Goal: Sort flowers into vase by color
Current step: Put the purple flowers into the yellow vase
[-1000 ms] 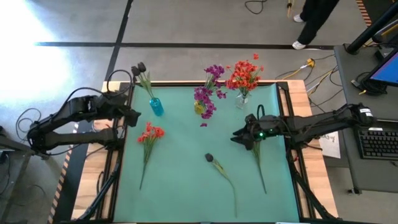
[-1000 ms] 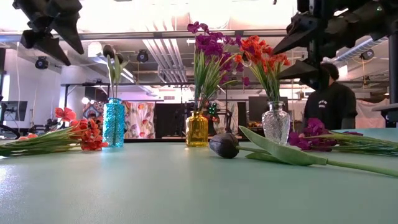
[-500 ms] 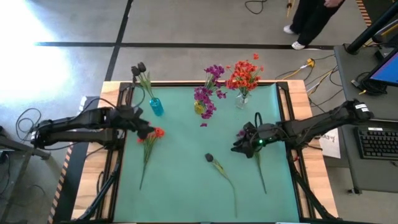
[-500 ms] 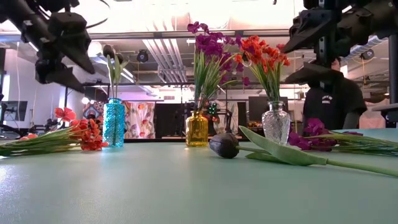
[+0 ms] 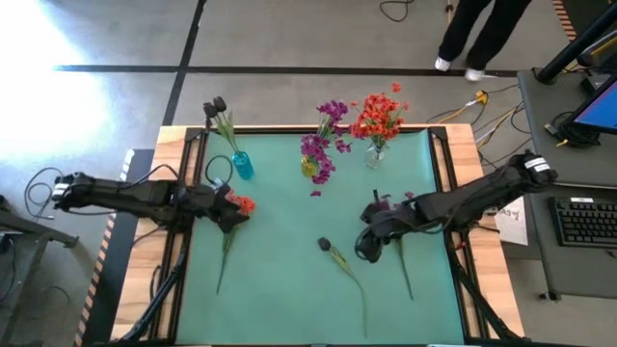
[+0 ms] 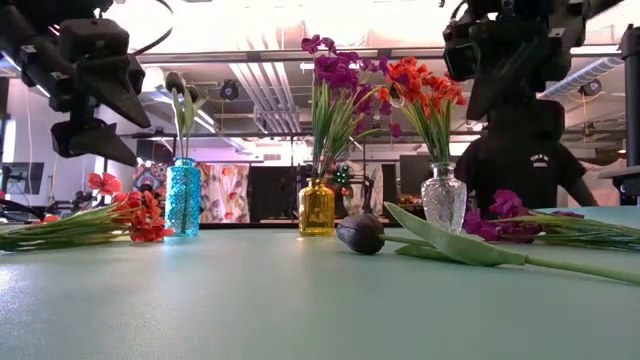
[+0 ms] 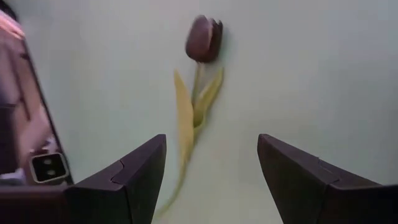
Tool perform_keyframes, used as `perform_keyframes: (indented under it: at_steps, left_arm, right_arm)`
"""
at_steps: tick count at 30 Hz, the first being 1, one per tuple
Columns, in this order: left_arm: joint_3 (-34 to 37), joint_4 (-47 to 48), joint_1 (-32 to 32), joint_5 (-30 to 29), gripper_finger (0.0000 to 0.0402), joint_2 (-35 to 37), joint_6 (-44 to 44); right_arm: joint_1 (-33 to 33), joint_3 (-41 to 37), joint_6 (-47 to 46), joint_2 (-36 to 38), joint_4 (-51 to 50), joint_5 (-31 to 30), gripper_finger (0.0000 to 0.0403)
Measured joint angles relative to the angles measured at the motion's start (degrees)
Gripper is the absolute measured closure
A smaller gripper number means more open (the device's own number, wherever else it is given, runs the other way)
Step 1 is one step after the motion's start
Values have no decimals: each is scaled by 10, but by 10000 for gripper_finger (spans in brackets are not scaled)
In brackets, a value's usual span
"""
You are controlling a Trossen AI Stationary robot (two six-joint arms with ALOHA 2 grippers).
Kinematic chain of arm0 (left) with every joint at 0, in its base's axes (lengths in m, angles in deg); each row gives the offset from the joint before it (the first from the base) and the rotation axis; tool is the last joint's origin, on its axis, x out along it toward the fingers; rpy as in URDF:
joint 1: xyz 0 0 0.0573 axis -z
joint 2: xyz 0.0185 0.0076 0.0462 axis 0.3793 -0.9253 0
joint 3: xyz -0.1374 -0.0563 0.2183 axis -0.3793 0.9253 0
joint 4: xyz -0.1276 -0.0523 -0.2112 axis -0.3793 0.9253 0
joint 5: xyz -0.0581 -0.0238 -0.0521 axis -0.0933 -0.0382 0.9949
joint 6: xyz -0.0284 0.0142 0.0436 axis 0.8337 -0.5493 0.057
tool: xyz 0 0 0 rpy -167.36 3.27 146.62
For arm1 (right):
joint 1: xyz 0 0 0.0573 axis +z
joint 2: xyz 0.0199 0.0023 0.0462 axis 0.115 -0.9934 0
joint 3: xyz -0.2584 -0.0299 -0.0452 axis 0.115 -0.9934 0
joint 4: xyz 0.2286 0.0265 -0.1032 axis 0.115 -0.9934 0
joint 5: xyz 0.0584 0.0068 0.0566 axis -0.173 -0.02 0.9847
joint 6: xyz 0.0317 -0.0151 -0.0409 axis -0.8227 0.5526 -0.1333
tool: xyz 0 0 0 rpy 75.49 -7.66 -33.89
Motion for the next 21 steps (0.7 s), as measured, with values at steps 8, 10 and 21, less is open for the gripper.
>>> perform_keyframes:
  at_steps: [8, 10, 21]
  left_arm:
    - [6, -10, 64, -46, 90, -35, 48]
    - [4, -14, 77, -55, 90, -49, 52]
    - [4, -66, 129, -67, 90, -122, 72]
  right_arm:
    - [29, 85, -38, -42, -158, -6, 158]
    - [39, 99, -51, -51, -194, -14, 158]
    - [85, 86, -167, -56, -332, -19, 158]
